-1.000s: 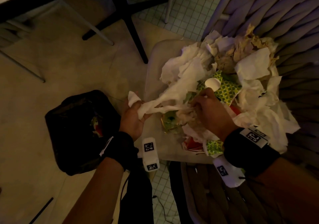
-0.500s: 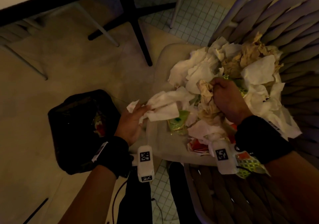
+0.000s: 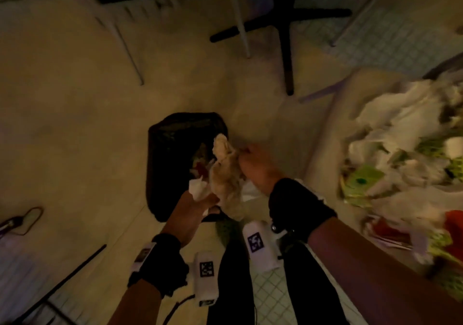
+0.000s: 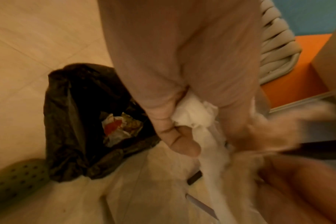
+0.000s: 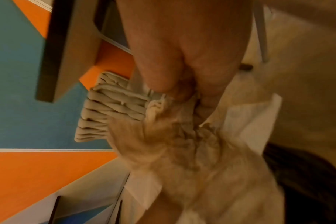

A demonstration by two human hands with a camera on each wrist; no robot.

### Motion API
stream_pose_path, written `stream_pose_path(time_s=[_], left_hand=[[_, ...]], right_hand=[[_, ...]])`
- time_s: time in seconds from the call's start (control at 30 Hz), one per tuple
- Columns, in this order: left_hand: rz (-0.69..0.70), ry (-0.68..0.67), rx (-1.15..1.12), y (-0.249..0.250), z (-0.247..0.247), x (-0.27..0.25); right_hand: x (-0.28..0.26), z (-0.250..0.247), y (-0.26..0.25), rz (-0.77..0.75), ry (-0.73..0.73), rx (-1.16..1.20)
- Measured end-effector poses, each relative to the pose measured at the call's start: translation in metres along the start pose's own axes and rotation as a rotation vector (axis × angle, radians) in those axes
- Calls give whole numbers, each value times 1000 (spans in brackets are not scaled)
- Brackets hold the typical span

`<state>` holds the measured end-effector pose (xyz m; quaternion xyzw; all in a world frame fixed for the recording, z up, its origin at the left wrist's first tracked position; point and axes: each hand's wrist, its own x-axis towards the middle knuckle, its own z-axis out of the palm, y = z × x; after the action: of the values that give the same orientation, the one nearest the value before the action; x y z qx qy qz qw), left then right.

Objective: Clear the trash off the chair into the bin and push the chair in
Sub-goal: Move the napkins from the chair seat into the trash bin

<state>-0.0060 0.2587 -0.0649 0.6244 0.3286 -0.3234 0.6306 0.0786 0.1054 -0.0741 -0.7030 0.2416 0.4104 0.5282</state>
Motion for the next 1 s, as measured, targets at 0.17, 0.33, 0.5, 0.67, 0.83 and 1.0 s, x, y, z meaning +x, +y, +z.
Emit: stream_pose_path(time_s=[0.17, 0.33, 0.5, 0.67, 0.83, 1.0], left_hand=[[37, 126, 20, -17, -55, 4], [-25, 213, 56, -53, -119, 52], [-136, 403, 39, -121, -168, 138], [-178, 378, 326, -133, -159, 170], [-163, 157, 271, -135, -145, 185], [-72, 74, 391, -126, -142, 180]], right_hand=[[6, 74, 18, 38, -340, 72], [46, 130, 38, 68, -339, -9], [113, 148, 71, 96, -117, -114], [164, 162, 100, 102, -72, -151], [189, 169, 106, 188, -200, 18], [176, 149, 105, 190, -295, 8]])
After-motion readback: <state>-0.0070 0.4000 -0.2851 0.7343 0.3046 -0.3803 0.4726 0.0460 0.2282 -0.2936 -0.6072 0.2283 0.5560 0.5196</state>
